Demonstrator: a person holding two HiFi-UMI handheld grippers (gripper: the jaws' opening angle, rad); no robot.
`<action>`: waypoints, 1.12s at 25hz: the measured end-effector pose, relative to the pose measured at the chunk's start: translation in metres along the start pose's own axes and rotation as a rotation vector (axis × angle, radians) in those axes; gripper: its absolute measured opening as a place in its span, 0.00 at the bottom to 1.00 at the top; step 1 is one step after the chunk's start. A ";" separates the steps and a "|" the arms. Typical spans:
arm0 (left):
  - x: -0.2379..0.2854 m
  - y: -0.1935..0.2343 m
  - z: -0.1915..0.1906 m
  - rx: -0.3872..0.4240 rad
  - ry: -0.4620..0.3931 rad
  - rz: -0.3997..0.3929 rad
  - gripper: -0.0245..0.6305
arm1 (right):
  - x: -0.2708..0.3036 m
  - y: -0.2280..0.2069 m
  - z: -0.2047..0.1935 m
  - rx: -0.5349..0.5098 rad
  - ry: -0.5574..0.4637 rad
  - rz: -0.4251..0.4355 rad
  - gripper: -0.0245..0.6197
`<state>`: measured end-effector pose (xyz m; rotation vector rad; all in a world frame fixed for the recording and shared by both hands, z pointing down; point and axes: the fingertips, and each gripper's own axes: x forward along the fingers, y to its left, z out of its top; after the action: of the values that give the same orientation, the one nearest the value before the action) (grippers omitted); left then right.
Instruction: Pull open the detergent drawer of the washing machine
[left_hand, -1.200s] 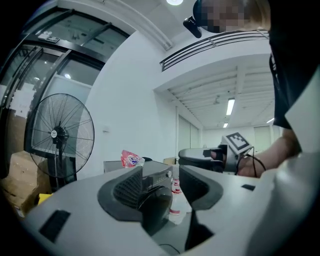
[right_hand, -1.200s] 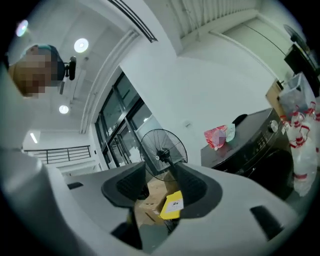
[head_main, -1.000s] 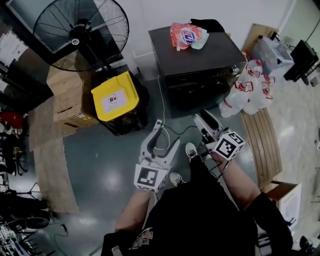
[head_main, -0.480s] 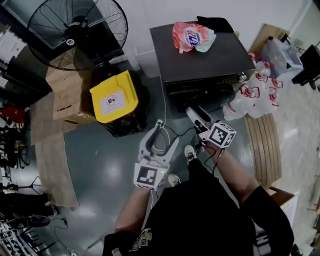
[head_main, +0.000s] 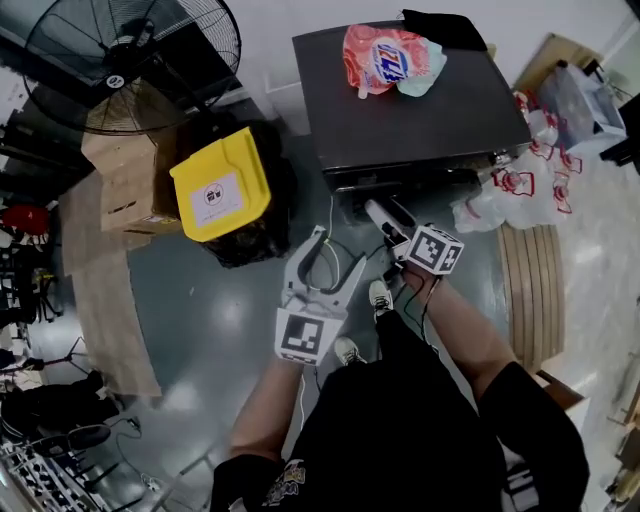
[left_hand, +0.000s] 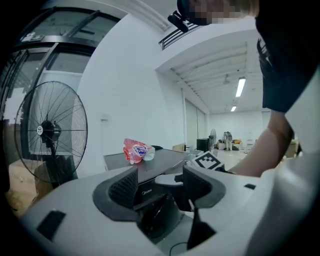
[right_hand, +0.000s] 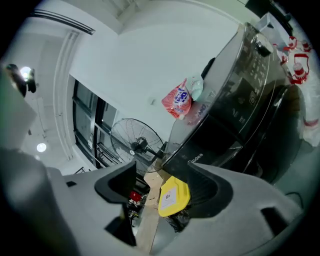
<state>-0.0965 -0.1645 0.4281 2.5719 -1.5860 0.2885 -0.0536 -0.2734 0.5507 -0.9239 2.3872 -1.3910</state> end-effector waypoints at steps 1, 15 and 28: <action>0.008 0.002 -0.003 -0.001 0.007 -0.003 0.43 | 0.006 -0.007 0.000 0.016 0.002 -0.003 0.56; 0.073 0.034 -0.052 -0.049 0.051 -0.007 0.43 | 0.055 -0.078 -0.001 0.285 -0.056 -0.036 0.74; 0.083 0.047 -0.062 -0.098 0.081 -0.028 0.43 | 0.053 -0.112 -0.007 0.379 -0.097 -0.160 0.74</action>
<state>-0.1088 -0.2464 0.5066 2.4748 -1.4969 0.3003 -0.0534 -0.3406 0.6548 -1.0616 1.9188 -1.7331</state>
